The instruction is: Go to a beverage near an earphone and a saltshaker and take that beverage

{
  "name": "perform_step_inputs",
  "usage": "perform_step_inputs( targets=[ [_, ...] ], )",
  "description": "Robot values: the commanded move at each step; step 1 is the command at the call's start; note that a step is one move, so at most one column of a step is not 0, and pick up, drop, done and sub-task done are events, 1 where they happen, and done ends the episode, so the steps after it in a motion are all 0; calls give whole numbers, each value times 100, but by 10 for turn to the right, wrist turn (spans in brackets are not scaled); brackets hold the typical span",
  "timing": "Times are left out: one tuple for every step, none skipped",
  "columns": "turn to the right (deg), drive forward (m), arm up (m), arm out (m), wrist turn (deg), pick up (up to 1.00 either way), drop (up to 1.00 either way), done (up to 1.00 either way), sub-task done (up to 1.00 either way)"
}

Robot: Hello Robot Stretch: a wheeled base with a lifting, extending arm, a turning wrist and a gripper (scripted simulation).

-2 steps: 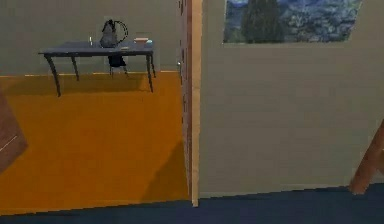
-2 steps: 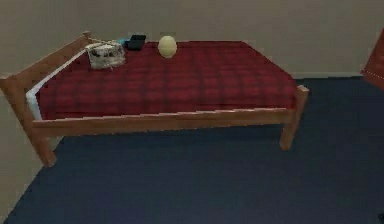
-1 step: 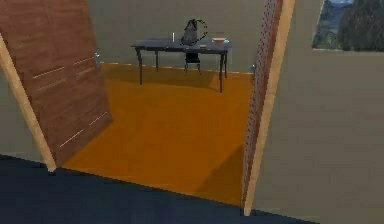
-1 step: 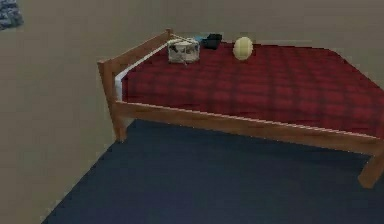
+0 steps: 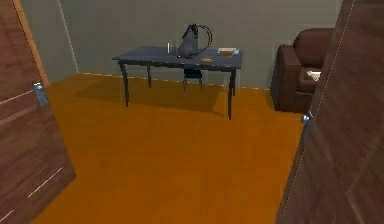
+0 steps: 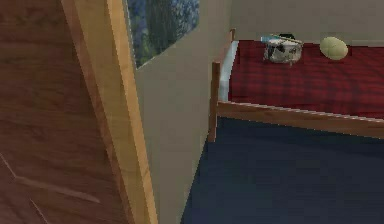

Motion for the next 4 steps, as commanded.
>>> perform_step_inputs(
  targets=[
    [-120, 0, 0, 0, 0, 0, 0, 0, 0],
    [0, 5, 0, 0, 0, 0, 0, 0, 0],
    [150, 0, 0, 0, 0, 0, 0, 0, 0],
    [0, 100, 0, 0, 0, 0, 0, 0, 0]
  ],
)
